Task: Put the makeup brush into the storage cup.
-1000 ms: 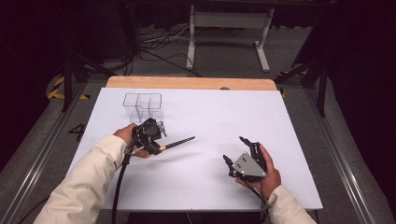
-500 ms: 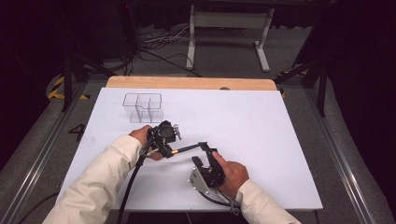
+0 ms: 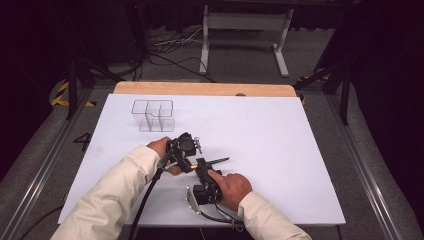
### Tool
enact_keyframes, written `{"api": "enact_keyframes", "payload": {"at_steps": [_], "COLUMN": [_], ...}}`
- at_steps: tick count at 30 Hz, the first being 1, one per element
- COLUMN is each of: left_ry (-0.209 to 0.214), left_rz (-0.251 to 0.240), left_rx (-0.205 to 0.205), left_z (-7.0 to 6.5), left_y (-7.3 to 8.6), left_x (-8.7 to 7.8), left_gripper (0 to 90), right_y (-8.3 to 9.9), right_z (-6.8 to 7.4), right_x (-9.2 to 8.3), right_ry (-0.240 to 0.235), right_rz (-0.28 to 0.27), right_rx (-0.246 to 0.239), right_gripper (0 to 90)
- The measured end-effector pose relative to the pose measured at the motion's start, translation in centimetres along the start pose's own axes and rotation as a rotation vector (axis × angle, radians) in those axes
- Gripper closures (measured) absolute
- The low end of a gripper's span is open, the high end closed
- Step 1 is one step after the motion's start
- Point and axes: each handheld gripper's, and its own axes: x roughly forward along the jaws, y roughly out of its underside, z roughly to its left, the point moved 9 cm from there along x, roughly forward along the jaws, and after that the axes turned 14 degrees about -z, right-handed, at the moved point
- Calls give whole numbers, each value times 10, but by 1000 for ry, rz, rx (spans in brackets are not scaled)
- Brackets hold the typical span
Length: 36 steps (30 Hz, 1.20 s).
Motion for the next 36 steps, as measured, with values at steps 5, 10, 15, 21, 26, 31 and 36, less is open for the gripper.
{"api": "enact_keyframes", "payload": {"at_steps": [5, 10, 15, 21, 26, 31, 36], "left_ry": [1, -5, -13, -94, -218, -300, -417], "left_rz": [-6, -41, -104, -273, -498, -598, -690], "left_rx": [-1, -2, 13, 63, 36, 13, -15], "left_z": [-2, -2, -2, -1, 4, 8, 13], "left_y": [-4, -7, -9, -11, -3, 9, 35], "left_x": [1, 1, -5, -25, -55, -69, -80], "left_gripper": [765, 761, 733, 504, 343, 231, 162], "right_y": [0, 2, 4, 11, 18, 24, 28], "right_z": [4, 8, 5, 1, -6, -12, -16], "right_x": [1, 1, 1, 0, -1, -3, -5], "right_ry": [-26, -54, -39, -49, -35, -10, -8], "right_rz": [13, 29, 37, 55, 63, 61, 50], "right_rx": [-23, -15, 8, 36, 67, 145, 195], "right_gripper": [744, 785, 786, 787, 787, 787, 787]}}
